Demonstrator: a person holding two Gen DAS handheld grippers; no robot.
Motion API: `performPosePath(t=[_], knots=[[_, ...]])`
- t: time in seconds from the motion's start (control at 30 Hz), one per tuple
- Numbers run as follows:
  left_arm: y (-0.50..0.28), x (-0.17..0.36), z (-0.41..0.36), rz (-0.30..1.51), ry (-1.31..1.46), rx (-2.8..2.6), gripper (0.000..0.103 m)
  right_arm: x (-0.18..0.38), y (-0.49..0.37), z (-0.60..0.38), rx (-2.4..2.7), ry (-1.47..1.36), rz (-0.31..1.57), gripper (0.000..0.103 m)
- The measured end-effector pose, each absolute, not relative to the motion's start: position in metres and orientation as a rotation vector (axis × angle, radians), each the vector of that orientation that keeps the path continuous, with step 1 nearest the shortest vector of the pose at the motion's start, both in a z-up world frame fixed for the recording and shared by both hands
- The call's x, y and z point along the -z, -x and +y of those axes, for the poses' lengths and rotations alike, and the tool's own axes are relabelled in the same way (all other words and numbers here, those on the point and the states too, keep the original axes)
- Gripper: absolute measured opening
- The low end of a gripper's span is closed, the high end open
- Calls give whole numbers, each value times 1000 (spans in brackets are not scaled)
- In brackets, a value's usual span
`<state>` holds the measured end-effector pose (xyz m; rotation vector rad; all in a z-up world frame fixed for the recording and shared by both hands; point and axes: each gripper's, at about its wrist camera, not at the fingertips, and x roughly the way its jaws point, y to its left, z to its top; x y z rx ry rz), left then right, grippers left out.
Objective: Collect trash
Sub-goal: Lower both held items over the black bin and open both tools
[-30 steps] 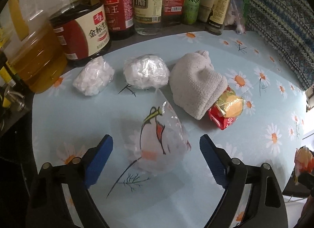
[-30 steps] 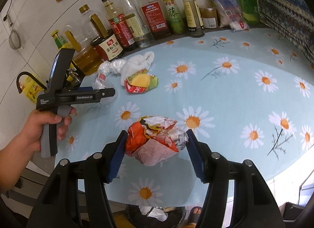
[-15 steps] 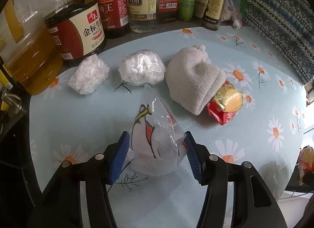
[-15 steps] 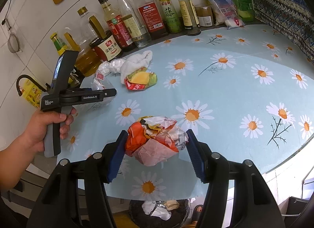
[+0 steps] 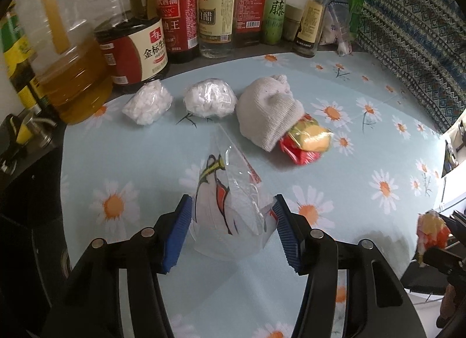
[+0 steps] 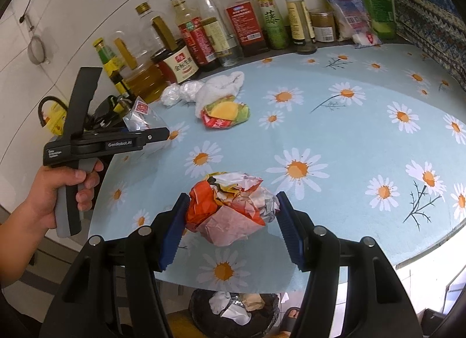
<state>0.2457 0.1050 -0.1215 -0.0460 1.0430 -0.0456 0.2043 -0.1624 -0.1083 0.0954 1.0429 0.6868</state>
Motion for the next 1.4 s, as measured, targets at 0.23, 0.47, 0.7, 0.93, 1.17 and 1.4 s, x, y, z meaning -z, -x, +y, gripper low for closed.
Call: performPosePath(t=[0.23, 0.47, 0.7, 0.93, 1.17, 1.4], knots=[[-207, 115, 101, 1042, 115, 29, 55, 107, -194, -159, -766, -56, 1044, 60], [-162, 109, 96, 1027, 163, -8, 55, 109, -177, -154, -851, -18, 1052, 60], [-114, 104, 84, 1012, 206, -42, 55, 112, -156, -149, -939, 27, 1058, 60], [-73, 102, 73, 997, 250, -67, 54, 113, -135, -146, -1011, 64, 1059, 60], [-41, 111, 59, 1012, 295, -75, 55, 124, -117, -146, -1060, 99, 1085, 60], [-19, 131, 49, 1059, 340, -86, 55, 143, -102, -147, -1086, 130, 1135, 60]])
